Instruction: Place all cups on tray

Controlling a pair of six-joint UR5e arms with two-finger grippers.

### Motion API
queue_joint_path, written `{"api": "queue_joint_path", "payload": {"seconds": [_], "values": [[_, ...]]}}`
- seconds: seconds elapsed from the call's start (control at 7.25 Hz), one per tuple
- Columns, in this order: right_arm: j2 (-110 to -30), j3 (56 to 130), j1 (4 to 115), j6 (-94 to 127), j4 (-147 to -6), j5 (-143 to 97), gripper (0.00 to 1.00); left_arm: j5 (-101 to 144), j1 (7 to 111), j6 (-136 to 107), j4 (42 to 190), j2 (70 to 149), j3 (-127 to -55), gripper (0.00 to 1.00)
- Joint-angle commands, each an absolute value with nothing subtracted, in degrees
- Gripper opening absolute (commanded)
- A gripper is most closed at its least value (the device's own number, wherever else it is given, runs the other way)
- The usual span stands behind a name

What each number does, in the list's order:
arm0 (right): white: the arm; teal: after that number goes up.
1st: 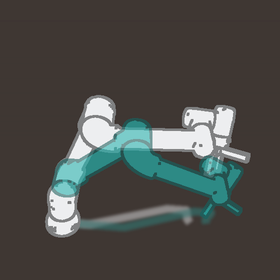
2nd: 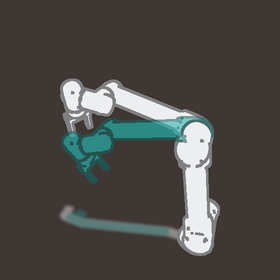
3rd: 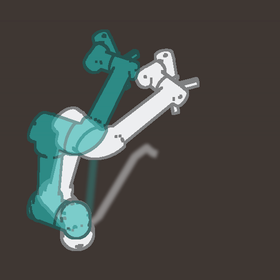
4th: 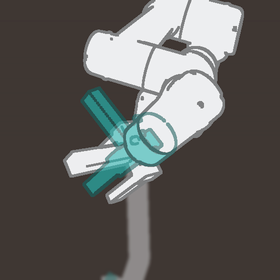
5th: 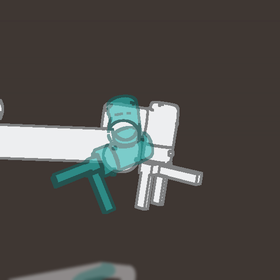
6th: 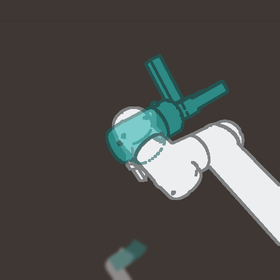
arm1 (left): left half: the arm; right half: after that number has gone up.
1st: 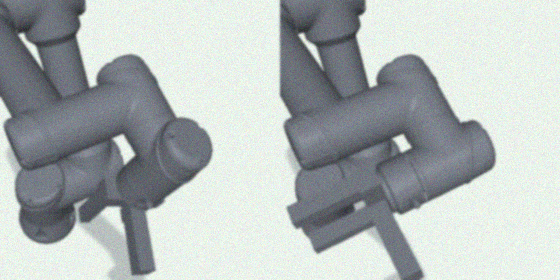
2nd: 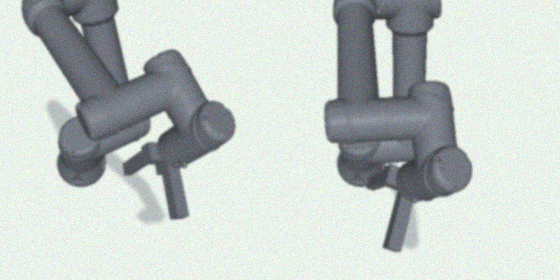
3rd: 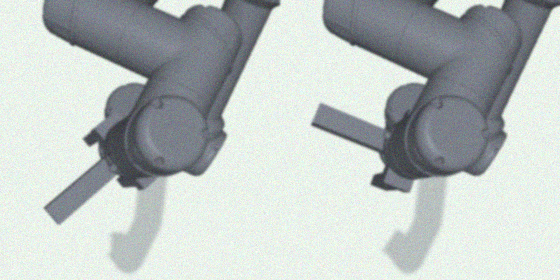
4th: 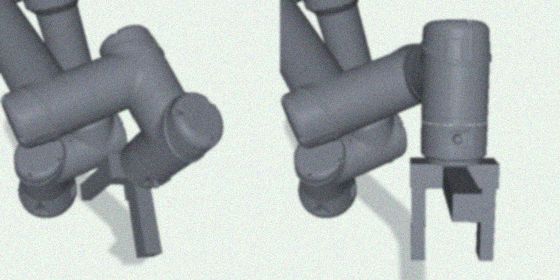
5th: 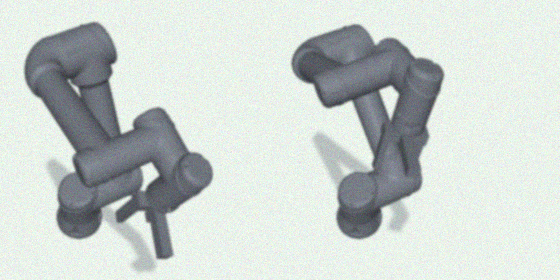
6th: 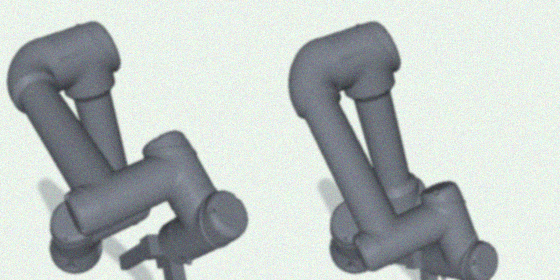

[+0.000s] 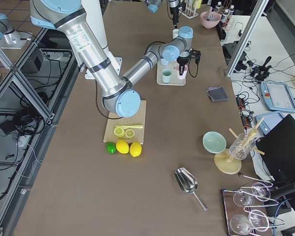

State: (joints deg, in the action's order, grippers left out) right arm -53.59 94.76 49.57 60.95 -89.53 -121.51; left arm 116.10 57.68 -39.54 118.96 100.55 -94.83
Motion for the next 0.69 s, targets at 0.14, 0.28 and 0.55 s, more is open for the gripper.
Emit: {"api": "queue_joint_path", "payload": {"seconds": [0.14, 0.28, 0.55], "values": [[-49.3, 89.8, 48.7, 61.3, -89.2, -120.5, 0.00, 116.7, 58.4, -39.5, 122.2, 101.4, -89.7, 0.98], [-48.6, 89.2, 48.8, 61.3, -89.2, -120.5, 0.00, 116.7, 58.3, -40.9, 122.2, 101.9, -89.1, 0.98], [-48.1, 88.9, 49.0, 61.2, -89.2, -119.5, 0.00, 116.7, 57.9, -41.4, 125.9, 102.6, -86.0, 0.98]]}}
